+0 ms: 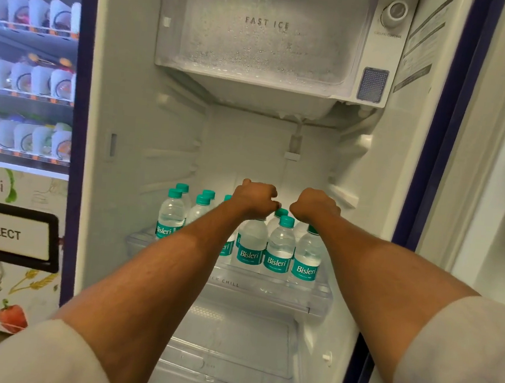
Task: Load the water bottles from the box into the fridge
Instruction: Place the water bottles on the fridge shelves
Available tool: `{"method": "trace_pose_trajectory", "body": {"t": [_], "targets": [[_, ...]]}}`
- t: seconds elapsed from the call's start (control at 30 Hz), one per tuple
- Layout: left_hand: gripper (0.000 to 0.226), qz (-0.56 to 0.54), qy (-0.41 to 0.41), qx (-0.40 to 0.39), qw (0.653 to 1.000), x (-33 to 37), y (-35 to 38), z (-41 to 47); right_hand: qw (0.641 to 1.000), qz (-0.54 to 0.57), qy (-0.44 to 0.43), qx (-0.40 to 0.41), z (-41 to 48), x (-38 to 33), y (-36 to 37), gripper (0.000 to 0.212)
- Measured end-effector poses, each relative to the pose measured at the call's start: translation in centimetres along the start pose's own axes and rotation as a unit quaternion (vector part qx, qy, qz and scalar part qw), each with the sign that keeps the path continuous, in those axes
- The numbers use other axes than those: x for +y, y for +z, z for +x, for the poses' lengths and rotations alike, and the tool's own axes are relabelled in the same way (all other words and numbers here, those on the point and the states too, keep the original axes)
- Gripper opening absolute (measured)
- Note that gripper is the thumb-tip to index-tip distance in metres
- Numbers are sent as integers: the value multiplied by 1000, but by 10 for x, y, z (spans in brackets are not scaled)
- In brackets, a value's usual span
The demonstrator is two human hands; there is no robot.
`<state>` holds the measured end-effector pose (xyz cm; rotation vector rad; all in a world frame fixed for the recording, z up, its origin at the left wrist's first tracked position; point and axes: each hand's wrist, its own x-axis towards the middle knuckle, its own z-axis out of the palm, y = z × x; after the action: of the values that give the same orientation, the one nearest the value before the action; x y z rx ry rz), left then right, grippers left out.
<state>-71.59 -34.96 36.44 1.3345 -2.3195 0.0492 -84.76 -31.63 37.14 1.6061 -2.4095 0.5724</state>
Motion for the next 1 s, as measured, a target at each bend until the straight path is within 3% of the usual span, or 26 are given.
{"method": "trace_pose_trajectory", "body": {"t": [0.2,0.4,0.57,0.83,1.0], "targets": [[42,4,8,86,996,-25,-22,-60,987,-38,-28,155,-37,-27,-19,29],[40,135,-19,121,983,-68,-50,-171,940,-34,-207,269,-117,-73,-6,29],[41,166,-121,86,975,-102,-71,-278,922,23,-301,242,-202,-127,16,40],[52,223,-227,1,948,-168,-81,-459,883,160,-409,168,-357,-217,54,38],[54,222,-302,-49,926,-203,-78,-556,861,191,-462,96,-440,-253,78,41]]}}
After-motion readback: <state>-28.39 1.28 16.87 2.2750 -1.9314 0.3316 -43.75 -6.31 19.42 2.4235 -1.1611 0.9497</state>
